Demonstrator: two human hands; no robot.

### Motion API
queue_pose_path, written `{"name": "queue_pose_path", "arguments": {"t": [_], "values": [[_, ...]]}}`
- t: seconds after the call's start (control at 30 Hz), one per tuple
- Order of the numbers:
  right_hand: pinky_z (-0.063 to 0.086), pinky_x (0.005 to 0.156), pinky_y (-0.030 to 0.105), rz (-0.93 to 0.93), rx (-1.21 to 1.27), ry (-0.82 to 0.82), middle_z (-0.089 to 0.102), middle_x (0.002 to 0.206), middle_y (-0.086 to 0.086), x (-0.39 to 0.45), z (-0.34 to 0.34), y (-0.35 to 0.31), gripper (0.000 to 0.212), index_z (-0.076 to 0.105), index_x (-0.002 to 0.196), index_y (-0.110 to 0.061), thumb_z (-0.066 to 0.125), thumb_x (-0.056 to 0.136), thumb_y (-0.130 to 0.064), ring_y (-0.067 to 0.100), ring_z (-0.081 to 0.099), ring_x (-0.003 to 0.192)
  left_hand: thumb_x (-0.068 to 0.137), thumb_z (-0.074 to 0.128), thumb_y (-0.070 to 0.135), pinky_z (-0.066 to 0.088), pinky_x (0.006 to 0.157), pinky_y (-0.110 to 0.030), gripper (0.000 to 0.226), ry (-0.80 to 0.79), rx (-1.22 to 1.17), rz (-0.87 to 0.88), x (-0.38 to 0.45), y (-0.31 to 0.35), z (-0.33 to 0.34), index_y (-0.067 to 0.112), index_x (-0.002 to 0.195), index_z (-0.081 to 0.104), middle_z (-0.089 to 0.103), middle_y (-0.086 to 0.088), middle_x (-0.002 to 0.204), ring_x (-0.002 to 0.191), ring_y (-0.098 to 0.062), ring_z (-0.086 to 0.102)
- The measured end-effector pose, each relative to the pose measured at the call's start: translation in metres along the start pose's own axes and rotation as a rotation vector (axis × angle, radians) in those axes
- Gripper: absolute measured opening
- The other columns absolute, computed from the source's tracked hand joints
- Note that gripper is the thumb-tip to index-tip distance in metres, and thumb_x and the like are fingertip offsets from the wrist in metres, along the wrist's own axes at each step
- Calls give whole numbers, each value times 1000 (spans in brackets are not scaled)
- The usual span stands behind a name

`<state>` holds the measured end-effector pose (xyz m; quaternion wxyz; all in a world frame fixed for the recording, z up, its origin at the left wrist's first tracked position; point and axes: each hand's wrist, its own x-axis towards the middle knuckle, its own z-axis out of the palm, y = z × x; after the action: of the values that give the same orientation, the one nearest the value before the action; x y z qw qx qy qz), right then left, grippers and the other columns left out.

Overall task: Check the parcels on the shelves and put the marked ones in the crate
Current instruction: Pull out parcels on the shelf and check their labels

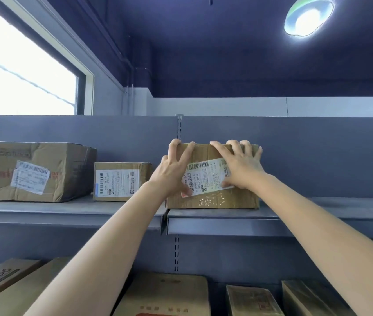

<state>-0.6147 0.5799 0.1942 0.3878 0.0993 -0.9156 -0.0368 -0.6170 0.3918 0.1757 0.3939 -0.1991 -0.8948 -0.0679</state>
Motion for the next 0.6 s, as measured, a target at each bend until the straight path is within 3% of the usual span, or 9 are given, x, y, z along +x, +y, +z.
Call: {"name": "queue_pose_path", "arguments": {"t": [0.33,0.6], "values": [[13,104,66,-24,-53,9,8,148,6,35,36,-2,112,-10,141,-42,74,67,-48,35,3,137,58,86,33,38,104,-42,129,7,100,-33,25,-28,29,21,148,-5,1,-9,146,126,-34,32],[13,105,65,-43,-37,31,9,149,5,46,49,3,112,-10,142,-41,74,67,-49,33,5,137,54,77,61,7,115,-43,128,95,370,3,36,-40,37,20,147,-2,13,-11,145,136,-30,14]]}}
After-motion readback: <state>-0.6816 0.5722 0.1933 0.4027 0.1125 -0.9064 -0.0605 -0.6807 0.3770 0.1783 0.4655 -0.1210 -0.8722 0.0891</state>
